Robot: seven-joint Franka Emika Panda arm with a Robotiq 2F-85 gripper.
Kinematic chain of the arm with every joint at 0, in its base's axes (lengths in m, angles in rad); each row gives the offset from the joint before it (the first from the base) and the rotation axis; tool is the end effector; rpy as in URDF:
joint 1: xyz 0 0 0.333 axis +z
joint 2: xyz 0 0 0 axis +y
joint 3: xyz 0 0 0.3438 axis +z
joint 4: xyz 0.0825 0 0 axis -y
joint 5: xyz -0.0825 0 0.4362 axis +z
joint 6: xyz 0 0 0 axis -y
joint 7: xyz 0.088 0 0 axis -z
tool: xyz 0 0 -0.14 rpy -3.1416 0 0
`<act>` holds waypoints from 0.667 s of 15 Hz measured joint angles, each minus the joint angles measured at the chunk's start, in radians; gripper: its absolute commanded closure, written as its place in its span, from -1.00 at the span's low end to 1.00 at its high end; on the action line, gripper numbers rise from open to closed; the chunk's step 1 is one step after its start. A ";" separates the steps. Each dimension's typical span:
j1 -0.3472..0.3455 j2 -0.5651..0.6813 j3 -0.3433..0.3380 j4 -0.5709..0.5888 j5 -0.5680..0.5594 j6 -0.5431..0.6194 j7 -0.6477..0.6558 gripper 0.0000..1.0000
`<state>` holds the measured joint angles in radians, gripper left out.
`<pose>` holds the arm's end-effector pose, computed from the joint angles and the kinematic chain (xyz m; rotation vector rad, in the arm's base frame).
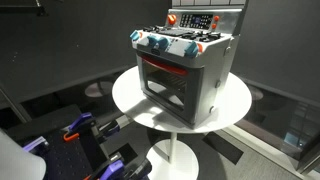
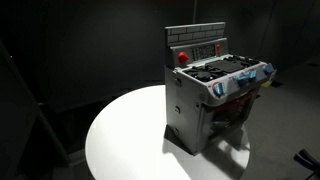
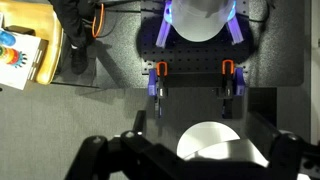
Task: Press the top button on the stove
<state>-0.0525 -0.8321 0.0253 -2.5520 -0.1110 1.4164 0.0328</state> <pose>0.2866 -0.0242 0.4835 2.9759 -0.1063 -0.4561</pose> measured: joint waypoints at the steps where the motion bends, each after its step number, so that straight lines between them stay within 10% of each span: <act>1: 0.000 0.000 0.000 0.000 0.000 0.000 0.000 -1.00; 10: 0.005 0.000 0.000 0.001 0.000 0.008 0.000 -1.00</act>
<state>-0.0474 -0.8319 0.0251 -2.5505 -0.1110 1.4247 0.0329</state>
